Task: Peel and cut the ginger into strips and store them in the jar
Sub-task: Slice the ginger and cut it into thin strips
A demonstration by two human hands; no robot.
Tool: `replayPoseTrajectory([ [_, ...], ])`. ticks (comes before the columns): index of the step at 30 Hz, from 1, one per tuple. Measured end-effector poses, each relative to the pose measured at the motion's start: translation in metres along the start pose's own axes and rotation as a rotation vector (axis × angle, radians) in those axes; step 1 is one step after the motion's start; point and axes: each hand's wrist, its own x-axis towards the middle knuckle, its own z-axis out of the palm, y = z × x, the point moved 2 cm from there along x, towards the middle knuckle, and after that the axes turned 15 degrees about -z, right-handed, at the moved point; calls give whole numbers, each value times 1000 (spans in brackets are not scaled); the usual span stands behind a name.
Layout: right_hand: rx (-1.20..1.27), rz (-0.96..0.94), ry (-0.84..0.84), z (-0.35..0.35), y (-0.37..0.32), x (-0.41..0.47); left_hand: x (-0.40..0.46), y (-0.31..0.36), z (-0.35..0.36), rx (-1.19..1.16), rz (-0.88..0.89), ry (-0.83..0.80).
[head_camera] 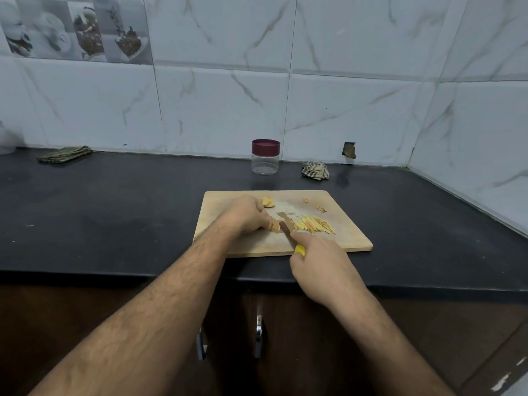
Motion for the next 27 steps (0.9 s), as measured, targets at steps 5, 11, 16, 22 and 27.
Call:
replayPoseTrajectory([
  [5,-23,-42,3,4,-6,7,1,-16,-9,-215,25,104],
  [11,-60,-19,-25,8,-2,13,5,-25,-15,-133,39,221],
  [16,-69,12,8,1,7,11,5,-15,-10,93,69,205],
  [22,-33,-5,-24,0,1,11,3,-7,-10,217,47,215],
  [27,2,-8,-43,1,-3,10,-3,2,-5,341,12,218],
])
